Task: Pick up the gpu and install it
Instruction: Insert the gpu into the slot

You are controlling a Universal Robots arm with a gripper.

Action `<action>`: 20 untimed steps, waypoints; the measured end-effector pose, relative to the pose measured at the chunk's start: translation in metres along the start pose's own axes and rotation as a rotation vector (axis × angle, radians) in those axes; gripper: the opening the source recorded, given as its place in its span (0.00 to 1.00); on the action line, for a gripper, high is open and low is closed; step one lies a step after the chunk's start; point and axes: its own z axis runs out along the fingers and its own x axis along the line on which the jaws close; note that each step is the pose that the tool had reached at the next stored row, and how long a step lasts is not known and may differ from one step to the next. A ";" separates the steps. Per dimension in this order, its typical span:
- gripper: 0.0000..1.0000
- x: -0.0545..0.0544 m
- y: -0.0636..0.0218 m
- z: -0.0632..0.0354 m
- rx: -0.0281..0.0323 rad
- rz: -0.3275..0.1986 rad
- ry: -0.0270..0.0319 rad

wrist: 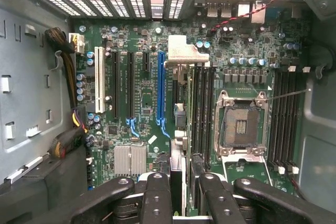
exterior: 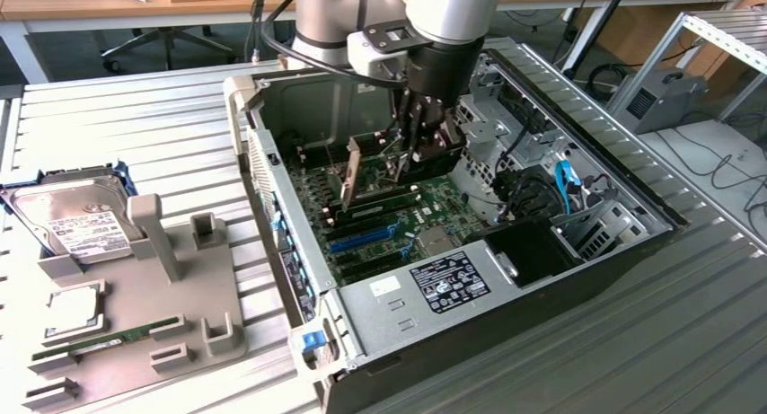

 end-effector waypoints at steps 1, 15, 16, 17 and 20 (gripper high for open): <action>0.26 0.000 0.0000 0.0002 0.0000 0.000 0.0000; 0.26 0.002 0.0002 0.0027 0.0001 0.000 -0.0002; 0.26 0.002 0.0002 0.0028 0.0001 0.000 -0.0001; 0.26 0.002 0.0002 0.0028 0.0000 0.000 0.0000; 0.26 0.003 0.0002 0.0033 0.0001 0.000 0.0000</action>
